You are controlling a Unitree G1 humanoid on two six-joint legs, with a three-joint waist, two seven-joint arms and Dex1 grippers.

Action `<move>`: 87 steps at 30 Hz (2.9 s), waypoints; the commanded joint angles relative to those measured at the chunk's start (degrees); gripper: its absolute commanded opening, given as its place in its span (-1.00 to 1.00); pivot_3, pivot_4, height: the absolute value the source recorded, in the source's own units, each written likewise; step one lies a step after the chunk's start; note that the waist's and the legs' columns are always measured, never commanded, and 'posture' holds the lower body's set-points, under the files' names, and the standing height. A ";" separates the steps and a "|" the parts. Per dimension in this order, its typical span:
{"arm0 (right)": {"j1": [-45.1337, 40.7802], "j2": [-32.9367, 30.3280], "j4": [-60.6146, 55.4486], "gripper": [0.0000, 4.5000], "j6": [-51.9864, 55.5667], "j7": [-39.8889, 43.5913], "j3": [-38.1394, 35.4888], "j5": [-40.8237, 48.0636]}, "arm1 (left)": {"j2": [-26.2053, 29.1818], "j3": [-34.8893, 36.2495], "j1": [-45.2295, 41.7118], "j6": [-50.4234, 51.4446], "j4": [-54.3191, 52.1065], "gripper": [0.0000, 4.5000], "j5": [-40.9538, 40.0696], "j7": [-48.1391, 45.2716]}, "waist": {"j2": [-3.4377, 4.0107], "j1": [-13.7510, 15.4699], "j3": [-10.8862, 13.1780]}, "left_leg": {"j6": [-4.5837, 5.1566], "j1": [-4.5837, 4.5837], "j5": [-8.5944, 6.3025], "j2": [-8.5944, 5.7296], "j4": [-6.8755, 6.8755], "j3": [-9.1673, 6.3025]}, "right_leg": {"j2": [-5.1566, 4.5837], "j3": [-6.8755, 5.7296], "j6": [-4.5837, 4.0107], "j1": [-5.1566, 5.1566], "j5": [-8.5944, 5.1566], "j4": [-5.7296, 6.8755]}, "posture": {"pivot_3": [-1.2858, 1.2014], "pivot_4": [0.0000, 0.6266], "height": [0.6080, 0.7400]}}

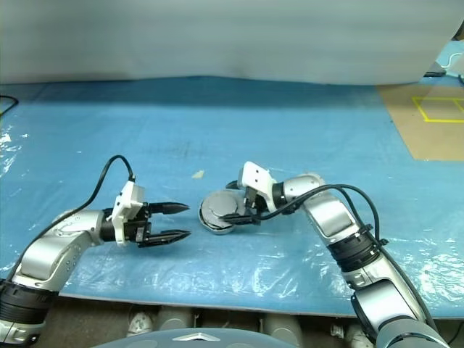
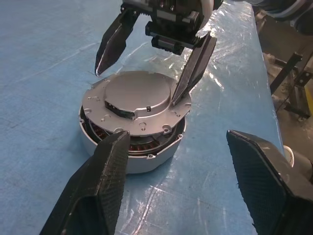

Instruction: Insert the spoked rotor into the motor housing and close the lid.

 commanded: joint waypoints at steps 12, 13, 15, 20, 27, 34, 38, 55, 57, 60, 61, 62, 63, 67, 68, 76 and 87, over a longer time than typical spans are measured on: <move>-0.26 2.62 1.94 0.31 -4.77 -0.90 0.06 -2.12 | -0.21 0.87 0.62 -1.77 -0.33 0.48 0.36 0.20 | 0.00 -0.08 0.00 | 0.01 0.03 0.00 0.01 0.03 0.00 | 0.00 0.00 0.00 0.01 0.00 0.04 | 0.03 -0.52 1.00; -0.44 2.89 2.07 0.31 -4.44 -1.23 -0.03 -2.15 | -0.21 0.88 0.65 -1.74 -0.37 0.48 0.32 0.22 | 0.00 -0.09 0.00 | 0.01 0.03 0.00 0.01 0.03 0.00 | 0.00 0.00 0.00 0.01 0.00 0.04 | 0.03 -0.52 1.00; -0.71 3.32 1.85 0.31 -3.90 -1.40 -0.07 -1.96 | -0.20 0.91 0.77 -1.69 -0.49 0.48 0.25 0.27 | 0.00 -0.07 0.00 | 0.01 0.03 0.00 0.01 0.02 0.00 | 0.00 0.00 0.00 0.01 0.00 0.04 | 0.03 -0.52 1.00; -0.72 3.73 0.18 0.31 -1.25 -0.83 -0.54 -0.34 | -0.03 0.95 0.98 -1.38 -0.86 0.48 0.12 0.41 | 0.00 -0.06 0.00 | 0.01 0.02 0.00 0.01 0.02 0.00 | 0.00 0.00 0.00 0.01 0.00 0.03 | 0.03 -0.52 1.00; -0.25 4.31 1.11 0.31 -1.52 -2.28 0.34 -1.96 | -0.02 0.84 0.69 -1.20 -0.86 0.48 -0.03 0.46 | 0.00 -0.08 0.00 | 0.00 0.03 0.00 0.01 0.02 0.00 | 0.00 0.00 0.00 0.01 0.00 0.03 | 0.03 -0.52 1.00; -0.35 5.06 1.45 0.31 -1.16 -3.67 0.47 -2.82 | 0.10 0.80 0.67 -1.12 -0.90 0.48 -0.03 0.34 | 0.00 -0.08 0.00 | 0.00 0.03 0.00 0.01 0.02 0.00 | 0.00 0.00 0.00 0.01 0.00 0.03 | 0.03 -0.52 1.00; 1.44 4.36 4.24 0.31 -3.72 -4.01 2.44 -5.58 | -0.01 0.71 0.62 -1.01 -1.00 0.48 -0.05 0.41 | -0.01 -0.08 -0.01 | 0.00 0.03 0.00 0.01 0.02 0.00 | 0.00 0.01 0.00 0.01 0.00 0.04 | 0.03 -0.52 1.00; 3.92 3.74 8.78 0.31 -4.50 -6.32 1.88 -6.81 | -2.92 -0.48 -2.35 -4.24 3.49 0.48 3.81 3.22 | -0.10 0.05 -0.21 | 0.25 1.13 -0.16 -0.01 -0.13 0.01 | -0.14 0.14 0.25 0.99 -0.15 -0.04 | 0.03 -0.52 1.00; 3.95 3.57 8.51 0.31 -4.68 -6.16 1.97 -6.99 | -3.77 -0.83 -3.40 -4.39 4.98 0.48 4.43 3.91 | -0.09 0.05 -0.27 | 0.25 1.13 -0.16 -0.02 -0.13 0.01 | -0.13 0.15 0.11 1.00 -0.06 -0.06 | 0.03 -0.52 1.00; 4.16 3.35 7.90 0.31 -4.55 -6.12 1.84 -6.97 | -5.20 -1.86 -5.35 -5.67 8.07 0.40 6.64 4.93 | -0.11 0.05 -0.28 | 0.25 1.09 -0.16 -0.03 -0.15 0.02 | -0.13 0.16 0.09 0.96 -0.06 -0.10 | 0.03 -0.52 1.00; 4.21 3.30 7.78 0.31 -4.52 -6.16 1.77 -6.96 | -5.82 -1.88 -5.95 -5.77 8.93 0.30 6.75 5.14 | -0.11 0.07 -0.28 | 0.25 1.08 -0.16 -0.03 -0.16 0.02 | -0.12 0.16 0.09 0.95 -0.05 -0.10 | 0.03 -0.52 1.00; 4.27 3.24 7.68 0.31 -4.46 -6.18 1.67 -6.94 | -6.11 -2.08 -6.40 -6.17 9.49 0.21 6.77 4.62 | -0.11 0.07 -0.28 | 0.25 1.07 -0.16 -0.03 -0.17 0.01 | -0.13 0.16 0.09 0.94 -0.06 -0.11 | 0.03 -0.52 1.00; 4.31 3.17 7.58 0.31 -4.39 -6.20 1.57 -6.93 | -6.24 -2.24 -6.68 -6.63 9.82 0.06 6.88 4.13 | -0.12 0.06 -0.28 | 0.25 1.06 -0.16 -0.03 -0.18 0.02 | -0.13 0.16 0.09 0.94 -0.06 -0.12 | 0.03 -0.52 1.00; 4.56 2.87 7.41 0.31 -4.34 -6.31 1.33 -7.02 | -7.15 -3.52 -7.89 -9.02 12.09 -0.55 9.62 4.97 | -0.12 0.07 -0.28 | 0.24 1.03 -0.16 -0.03 -0.25 0.01 | -0.12 0.16 0.09 0.91 -0.05 -0.19 | 0.03 -0.52 1.00; 4.67 2.80 7.34 0.31 -4.29 -6.38 1.28 -7.06 | -7.37 -3.96 -8.17 -8.88 12.67 -0.75 10.10 5.07 | -0.12 0.07 -0.28 | 0.24 1.03 -0.16 -0.03 -0.27 0.01 | -0.13 0.15 0.09 0.91 -0.05 -0.21 | 0.03 -0.52 1.00; 5.19 2.49 6.59 0.31 -3.86 -6.45 1.13 -7.05 | -7.82 -6.89 -8.76 -9.98 13.68 -0.98 12.71 4.43 | -0.12 0.11 -0.28 | 0.24 0.99 -0.16 -0.02 -0.41 0.02 | -0.15 0.17 0.10 0.87 -0.06 -0.32 | 0.03 -0.52 1.00; 5.23 2.49 6.27 0.31 -4.11 -6.49 1.29 -7.24 | -7.73 -9.32 -8.40 -12.11 14.57 -0.98 15.69 3.64 | -0.11 0.12 -0.29 | 0.25 1.01 -0.16 -0.04 -0.59 0.03 | -0.17 0.17 0.13 0.91 -0.08 -0.53 | 0.03 -0.52 1.00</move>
